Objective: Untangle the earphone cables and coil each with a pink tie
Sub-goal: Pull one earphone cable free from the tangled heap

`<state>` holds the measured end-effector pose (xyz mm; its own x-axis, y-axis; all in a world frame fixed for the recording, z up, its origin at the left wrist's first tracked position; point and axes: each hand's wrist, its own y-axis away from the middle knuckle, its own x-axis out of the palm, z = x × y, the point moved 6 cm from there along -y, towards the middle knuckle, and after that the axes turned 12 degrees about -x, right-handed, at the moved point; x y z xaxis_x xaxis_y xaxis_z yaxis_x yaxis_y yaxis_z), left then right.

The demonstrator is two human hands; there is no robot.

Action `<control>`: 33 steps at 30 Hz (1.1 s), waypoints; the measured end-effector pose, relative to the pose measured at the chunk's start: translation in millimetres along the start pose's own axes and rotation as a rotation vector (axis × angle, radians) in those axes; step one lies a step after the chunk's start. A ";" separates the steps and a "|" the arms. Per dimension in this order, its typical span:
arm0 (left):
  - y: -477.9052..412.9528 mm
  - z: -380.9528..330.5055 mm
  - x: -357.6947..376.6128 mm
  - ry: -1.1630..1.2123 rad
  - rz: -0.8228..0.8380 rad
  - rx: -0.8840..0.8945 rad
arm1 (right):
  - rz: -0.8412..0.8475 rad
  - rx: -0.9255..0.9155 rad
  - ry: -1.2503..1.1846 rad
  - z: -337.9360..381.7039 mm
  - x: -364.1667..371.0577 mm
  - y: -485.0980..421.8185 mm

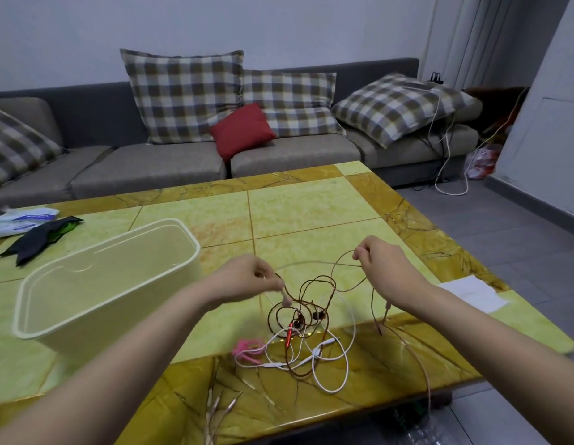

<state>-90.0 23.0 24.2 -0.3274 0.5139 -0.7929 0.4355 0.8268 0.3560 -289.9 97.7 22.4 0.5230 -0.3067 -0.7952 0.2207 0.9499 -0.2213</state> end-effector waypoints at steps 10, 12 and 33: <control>-17.7 0.8 -30.6 0.254 -0.433 -0.032 | 0.104 -0.107 0.005 20.6 6.1 5.6; -17.5 -10.3 -19.6 0.060 -0.446 -0.078 | 0.138 -0.133 -0.018 27.8 9.4 6.7; 2.6 -32.1 10.5 0.709 -0.283 0.089 | 0.136 -0.165 0.003 37.2 4.5 5.4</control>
<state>-119.3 38.0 32.6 -0.8828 0.3341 -0.3304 0.3111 0.9425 0.1219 -255.7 99.3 38.6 0.5363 -0.1749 -0.8257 0.0103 0.9796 -0.2008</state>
